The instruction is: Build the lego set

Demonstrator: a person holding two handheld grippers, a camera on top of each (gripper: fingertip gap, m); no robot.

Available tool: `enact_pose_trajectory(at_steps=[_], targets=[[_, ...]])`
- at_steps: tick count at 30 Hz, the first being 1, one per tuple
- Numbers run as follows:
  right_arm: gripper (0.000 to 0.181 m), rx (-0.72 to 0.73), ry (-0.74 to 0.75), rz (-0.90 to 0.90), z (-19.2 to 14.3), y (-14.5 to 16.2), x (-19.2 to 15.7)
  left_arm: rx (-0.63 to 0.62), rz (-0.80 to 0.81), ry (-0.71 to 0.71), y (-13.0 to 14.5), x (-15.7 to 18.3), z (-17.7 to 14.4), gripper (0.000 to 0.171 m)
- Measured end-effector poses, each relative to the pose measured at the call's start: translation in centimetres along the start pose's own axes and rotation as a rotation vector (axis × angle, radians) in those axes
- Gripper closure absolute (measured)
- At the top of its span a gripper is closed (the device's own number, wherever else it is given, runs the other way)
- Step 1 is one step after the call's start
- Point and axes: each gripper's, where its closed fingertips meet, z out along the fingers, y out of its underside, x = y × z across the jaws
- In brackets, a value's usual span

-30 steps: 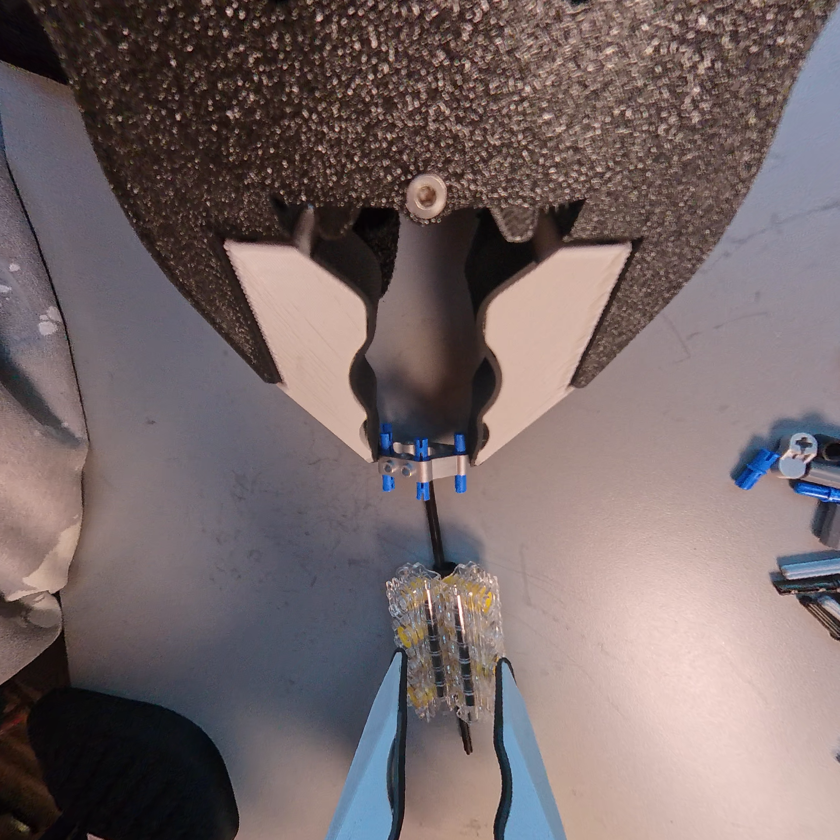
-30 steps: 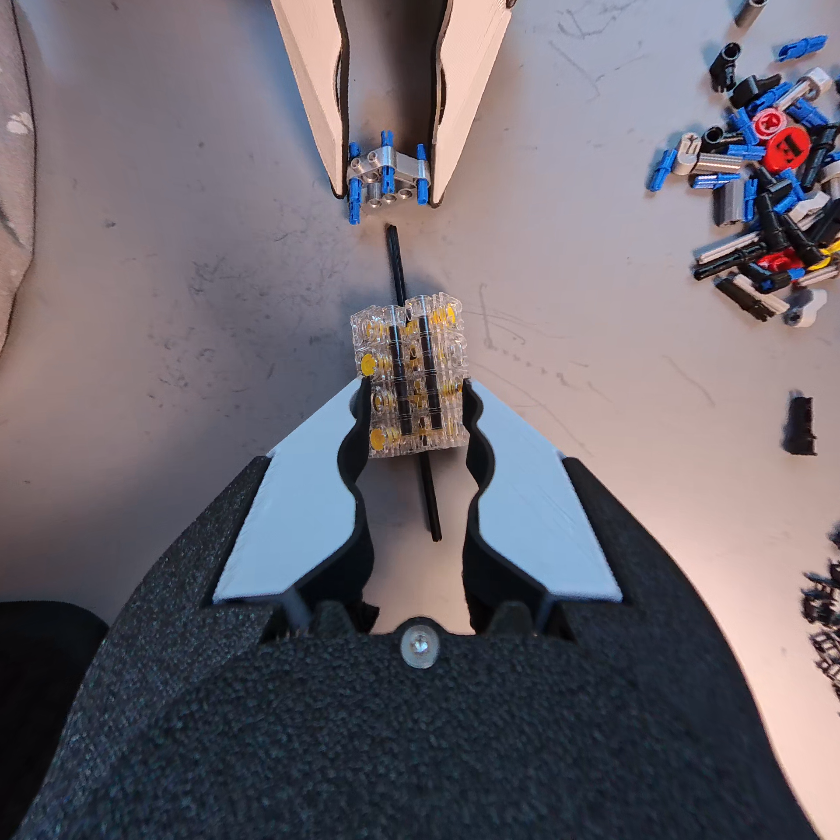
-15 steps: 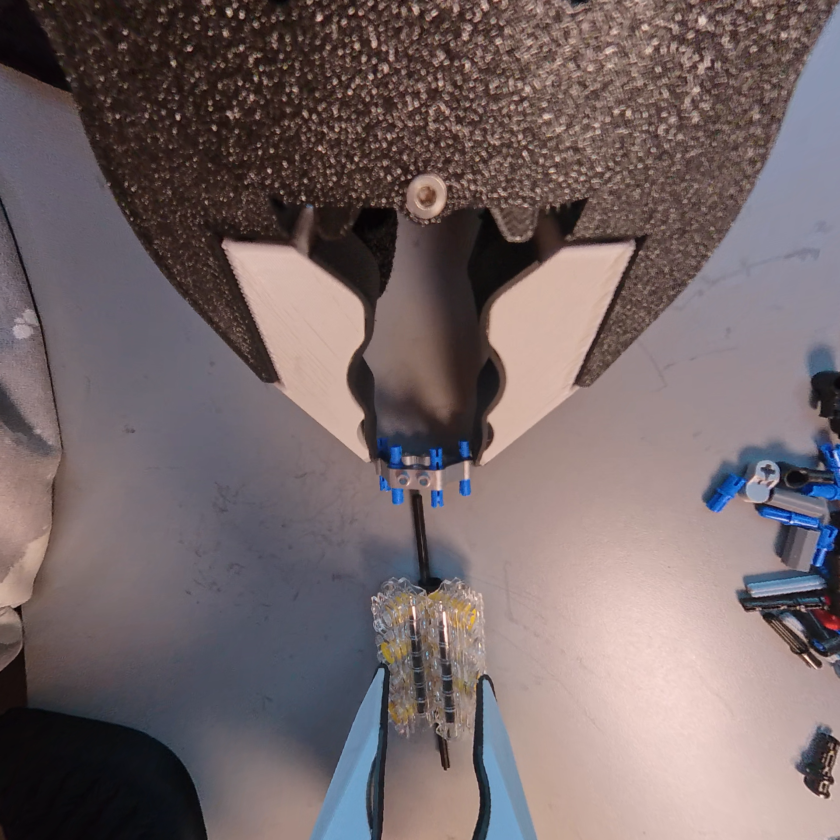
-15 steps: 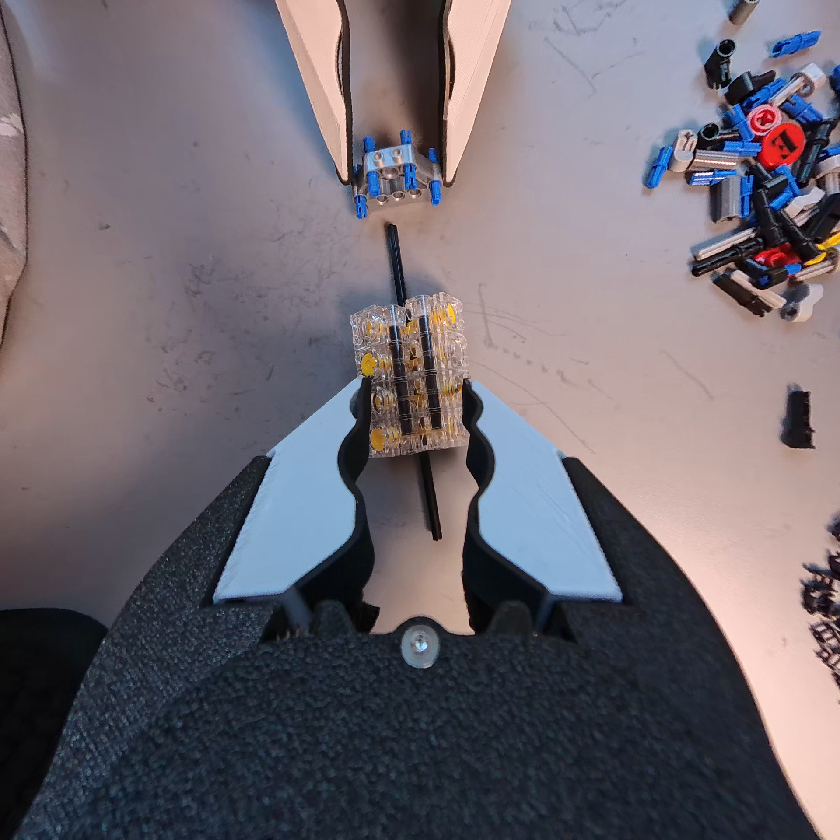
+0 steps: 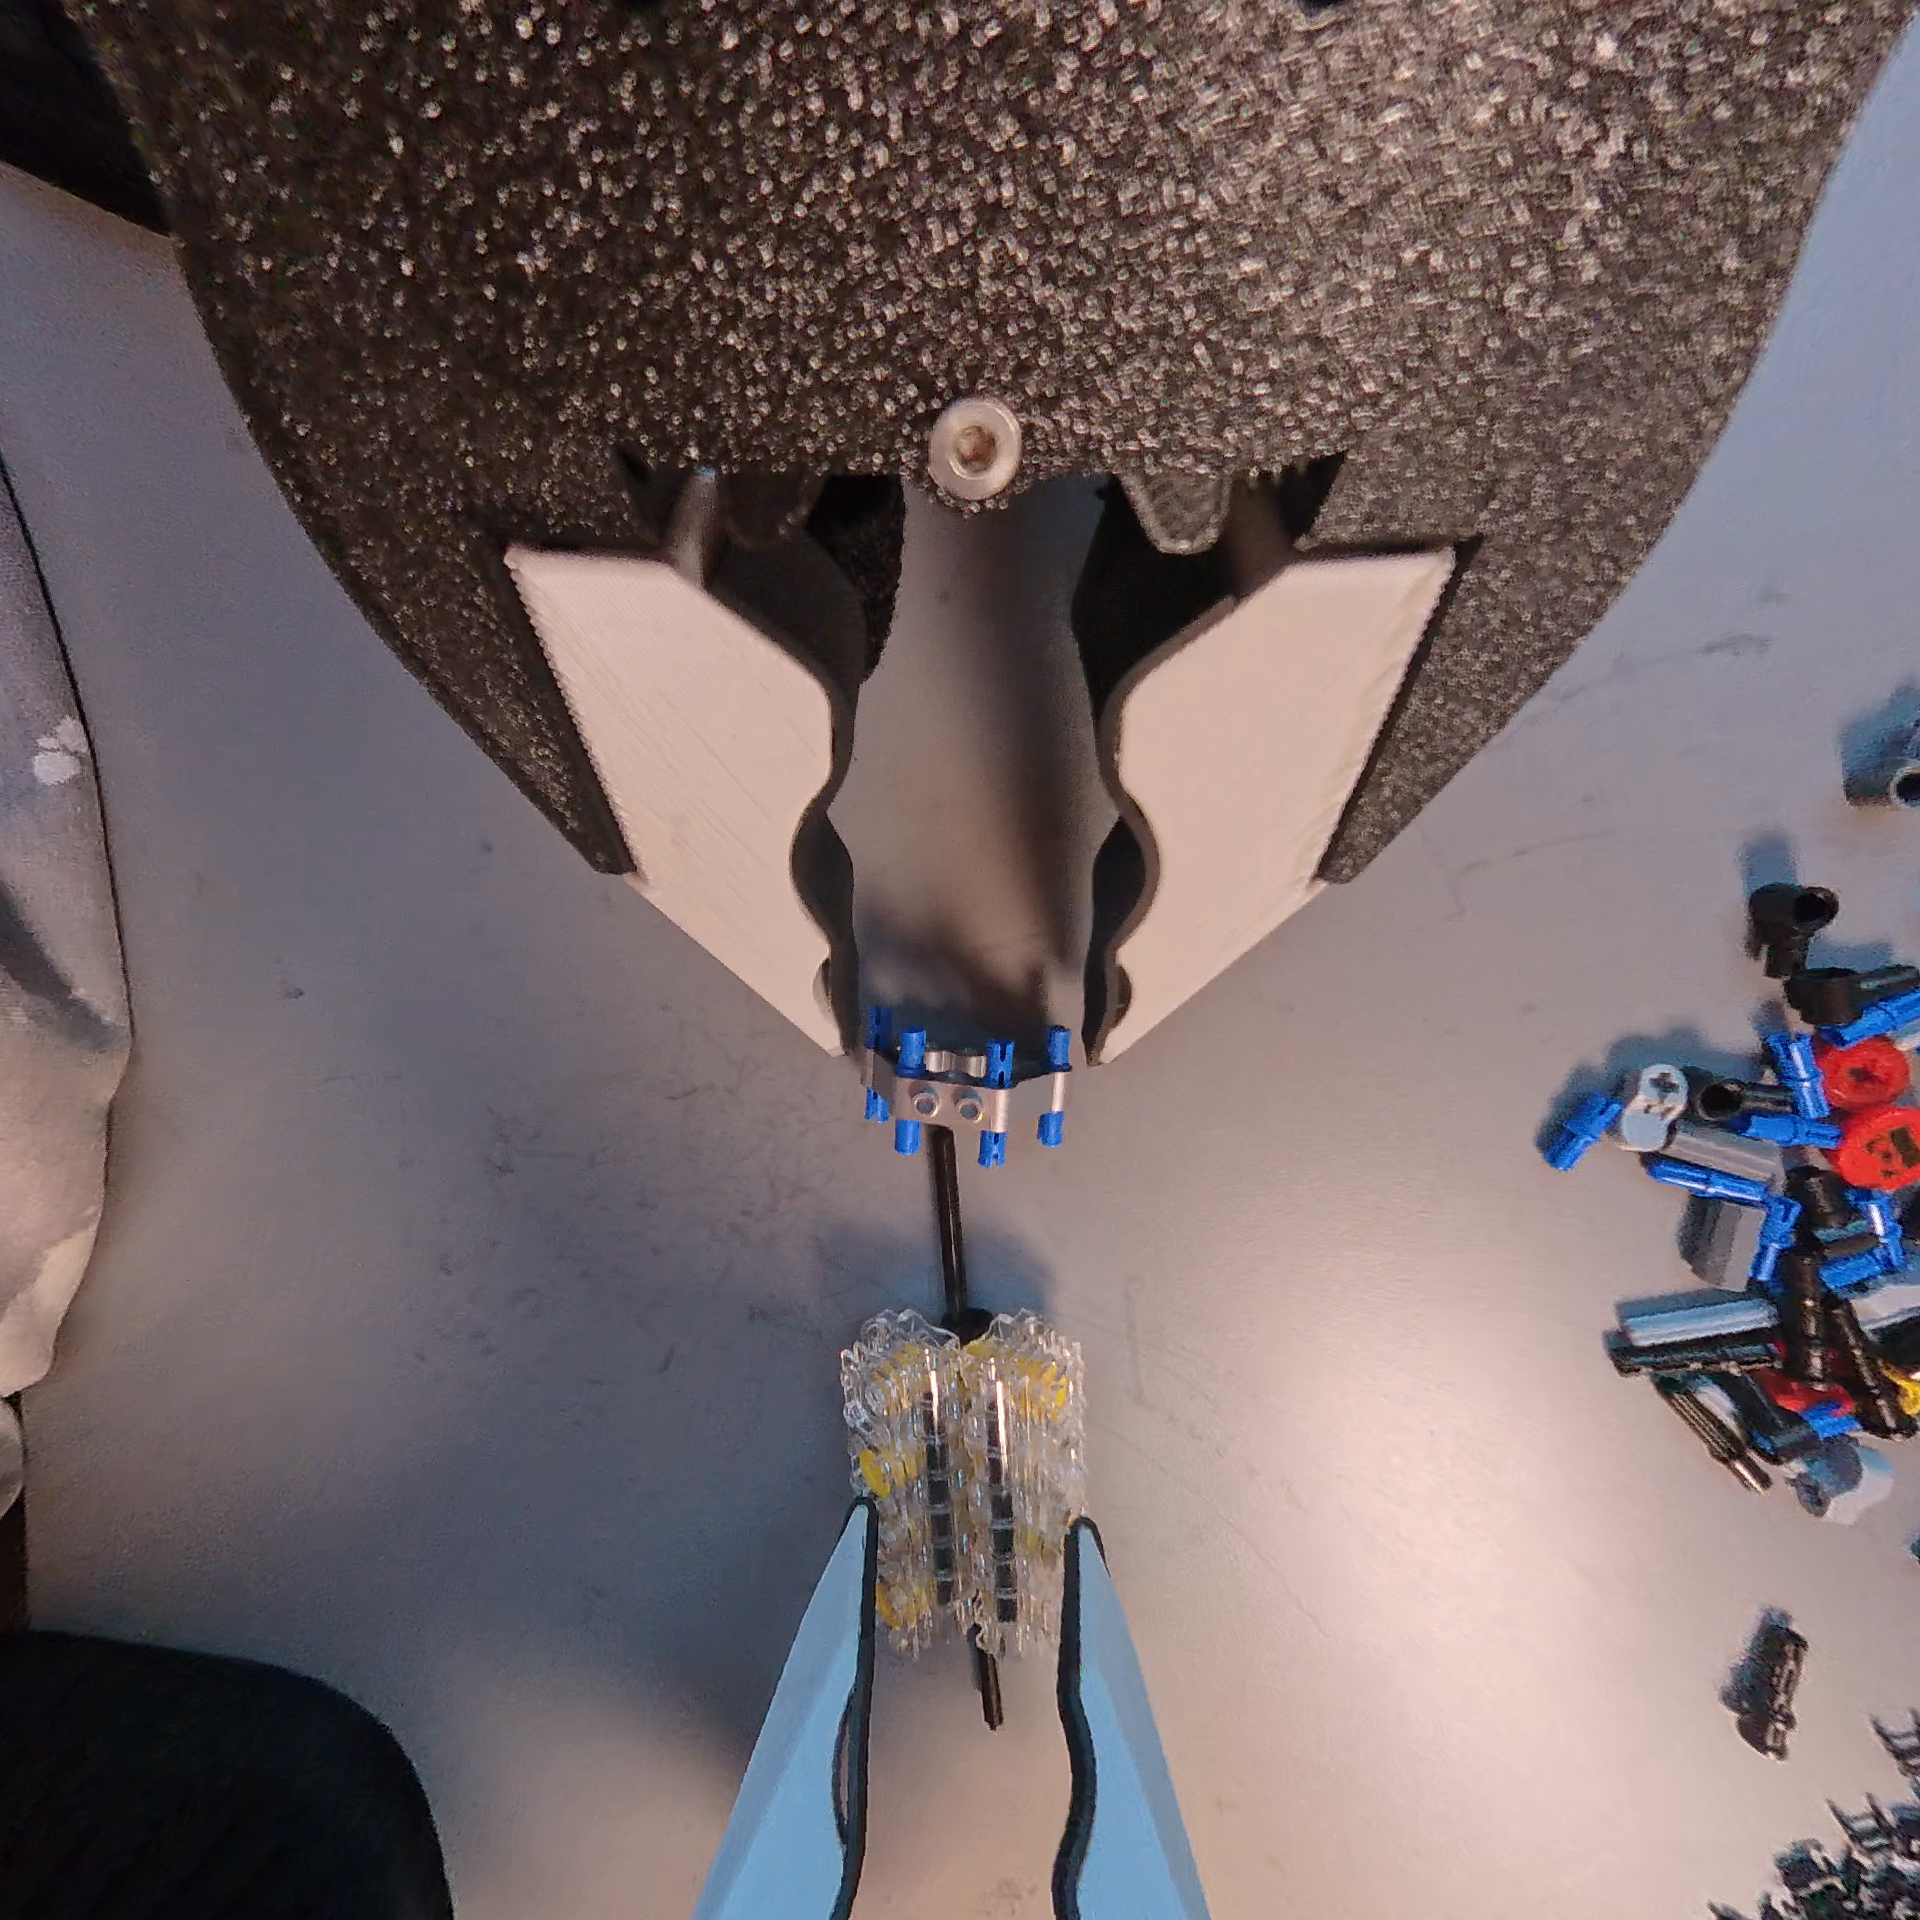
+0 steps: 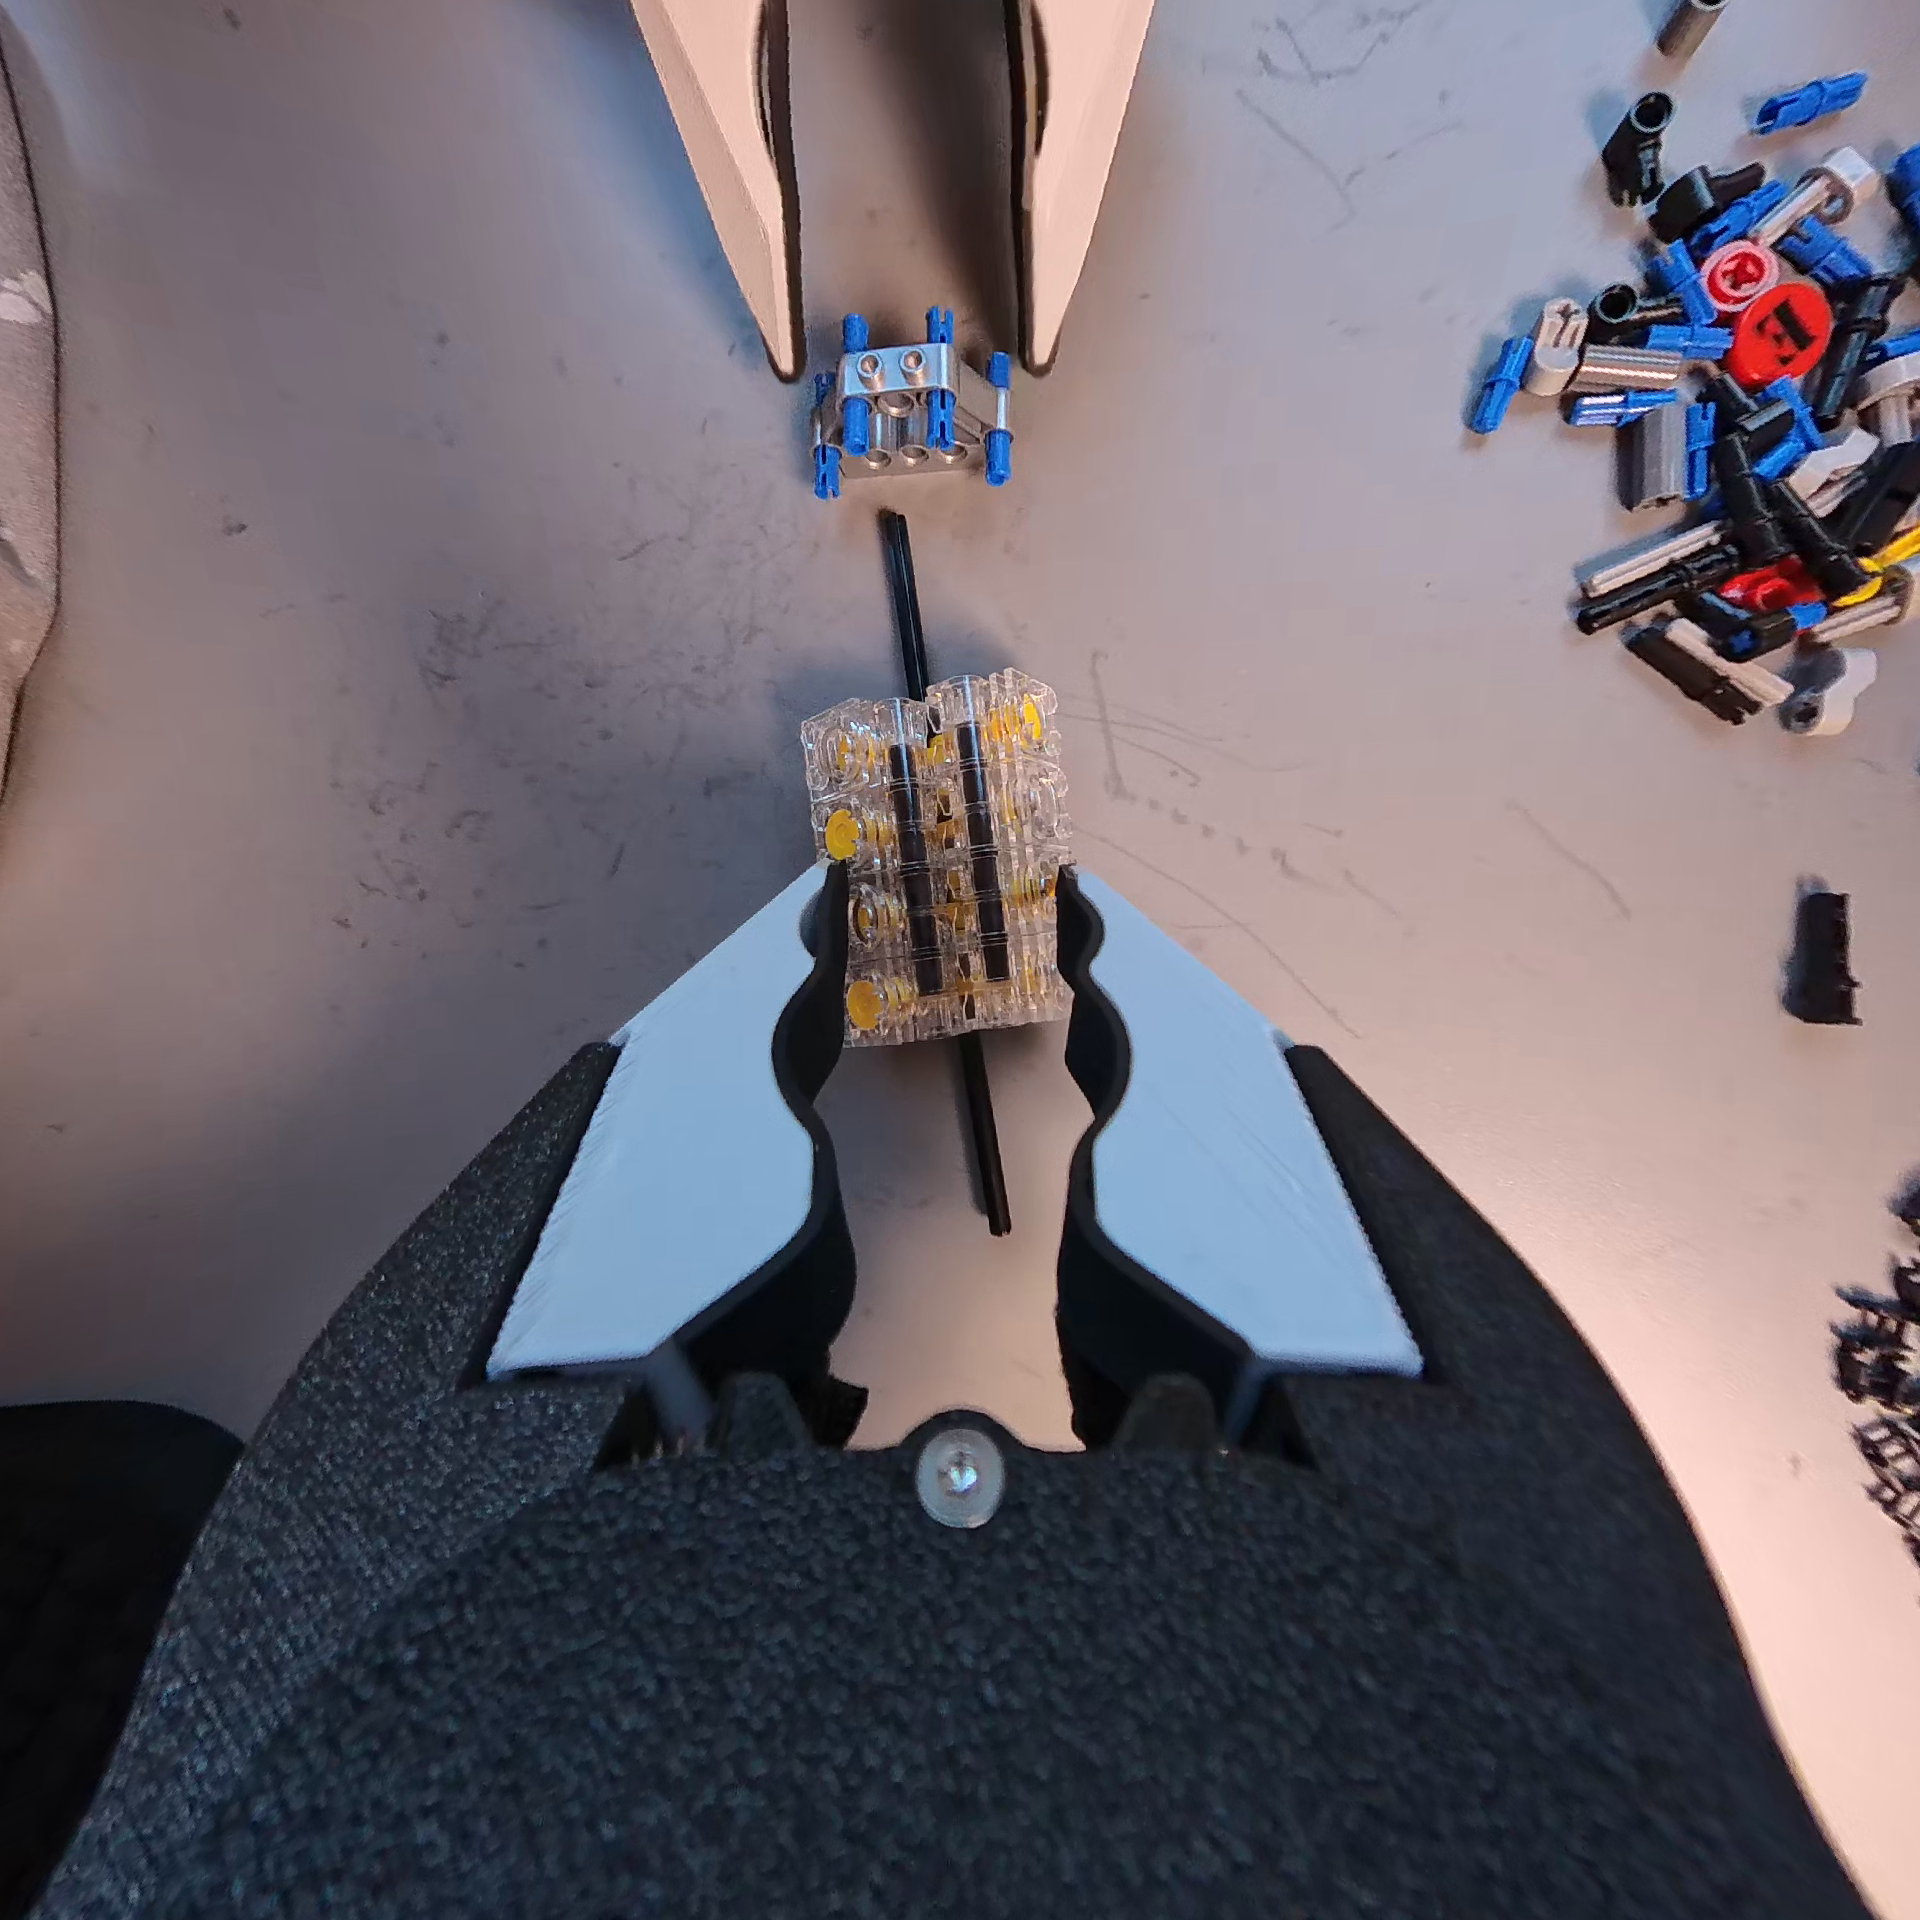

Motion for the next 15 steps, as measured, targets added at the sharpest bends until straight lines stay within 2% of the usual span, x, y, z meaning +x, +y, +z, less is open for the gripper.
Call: enact_pose_trajectory(at_steps=[5, 15], targets=[[0.144, 0.013, 0.0, 0.023, 0.2, -0.3, -0.3, -0.001, 0.04, -0.018, -0.4, 0.1, 0.4, 0.125], [0.144, 0.048, 0.044, 0.076, 0.5, -0.7, -0.5, -0.037, 0.061, -0.025, 0.3, 0.1, 1.2, 0.129]])
